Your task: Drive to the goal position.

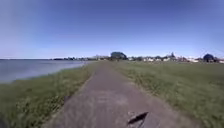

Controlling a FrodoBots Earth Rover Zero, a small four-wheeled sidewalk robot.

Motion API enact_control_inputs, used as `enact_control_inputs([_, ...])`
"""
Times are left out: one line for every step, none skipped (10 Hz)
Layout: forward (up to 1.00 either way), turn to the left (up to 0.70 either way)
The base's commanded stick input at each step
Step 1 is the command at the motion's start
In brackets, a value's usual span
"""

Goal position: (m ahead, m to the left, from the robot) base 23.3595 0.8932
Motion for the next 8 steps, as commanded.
enact_control_inputs([0.70,0.00])
enact_control_inputs([0.70,0.00])
enact_control_inputs([0.70,0.00])
enact_control_inputs([0.70,0.00])
enact_control_inputs([0.70,0.00])
enact_control_inputs([0.70,0.00])
enact_control_inputs([0.70,0.00])
enact_control_inputs([0.70,0.00])
